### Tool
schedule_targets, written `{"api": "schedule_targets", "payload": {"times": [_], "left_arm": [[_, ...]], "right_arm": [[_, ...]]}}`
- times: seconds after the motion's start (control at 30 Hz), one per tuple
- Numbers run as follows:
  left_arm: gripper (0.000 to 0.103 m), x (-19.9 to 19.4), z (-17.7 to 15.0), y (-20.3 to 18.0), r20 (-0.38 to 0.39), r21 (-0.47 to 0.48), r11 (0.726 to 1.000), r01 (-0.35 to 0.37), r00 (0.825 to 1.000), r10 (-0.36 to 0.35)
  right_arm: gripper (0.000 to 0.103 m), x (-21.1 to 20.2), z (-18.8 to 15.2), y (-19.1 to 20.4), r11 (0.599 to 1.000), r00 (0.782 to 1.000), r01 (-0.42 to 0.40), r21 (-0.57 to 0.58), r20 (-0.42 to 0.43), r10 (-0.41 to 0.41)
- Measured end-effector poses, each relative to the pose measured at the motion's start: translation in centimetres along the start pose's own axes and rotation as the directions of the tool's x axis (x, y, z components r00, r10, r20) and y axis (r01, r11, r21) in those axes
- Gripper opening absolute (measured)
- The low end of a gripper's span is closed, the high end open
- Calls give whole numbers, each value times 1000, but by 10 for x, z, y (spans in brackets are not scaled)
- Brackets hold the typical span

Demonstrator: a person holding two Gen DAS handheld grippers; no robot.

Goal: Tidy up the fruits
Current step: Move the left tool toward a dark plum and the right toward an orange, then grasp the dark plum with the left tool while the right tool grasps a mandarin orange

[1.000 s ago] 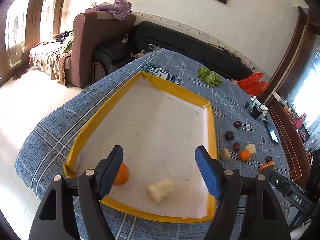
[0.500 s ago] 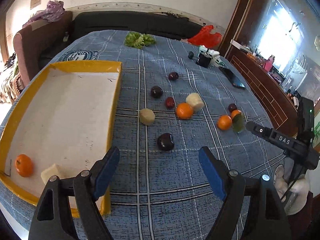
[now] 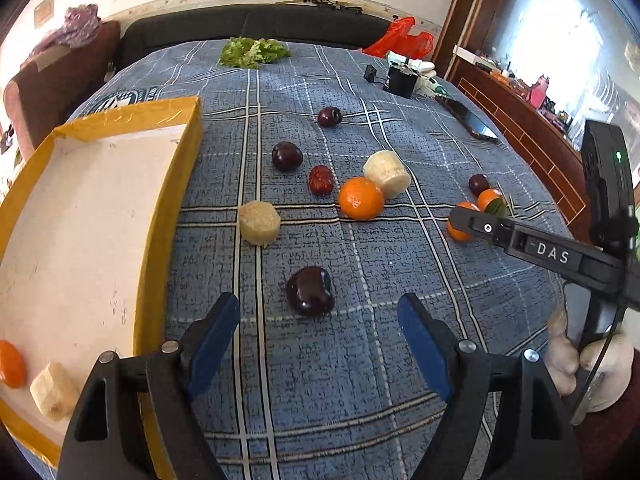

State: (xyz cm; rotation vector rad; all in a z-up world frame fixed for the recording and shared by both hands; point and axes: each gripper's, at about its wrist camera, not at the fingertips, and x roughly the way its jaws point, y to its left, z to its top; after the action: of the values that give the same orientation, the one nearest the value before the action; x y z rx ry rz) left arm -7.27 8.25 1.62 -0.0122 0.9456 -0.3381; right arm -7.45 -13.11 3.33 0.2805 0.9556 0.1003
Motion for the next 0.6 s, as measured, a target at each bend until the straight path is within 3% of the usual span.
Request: {"api": "schedule_targets", "payload": {"times": [0.27, 0.4, 0.47, 0.6], "left_arm": [[78, 6, 5, -13, 12, 81, 996, 25, 1000, -26], [42, 20, 6, -17, -16, 120, 992, -31, 999, 34], [27, 28, 7, -12, -54, 99, 995, -5, 999, 11], [26, 29, 9, -10, -47, 87, 996, 6, 999, -2]], "right_arm": [[52, 14, 2, 1, 1000, 1000, 18, 4, -21, -18], [52, 16, 3, 5, 999, 999, 38, -2, -15, -38], [49, 17, 3, 6, 999, 999, 51, -5, -11, -51], [38, 17, 3, 5, 997, 997, 76, -7, -5, -76]]}}
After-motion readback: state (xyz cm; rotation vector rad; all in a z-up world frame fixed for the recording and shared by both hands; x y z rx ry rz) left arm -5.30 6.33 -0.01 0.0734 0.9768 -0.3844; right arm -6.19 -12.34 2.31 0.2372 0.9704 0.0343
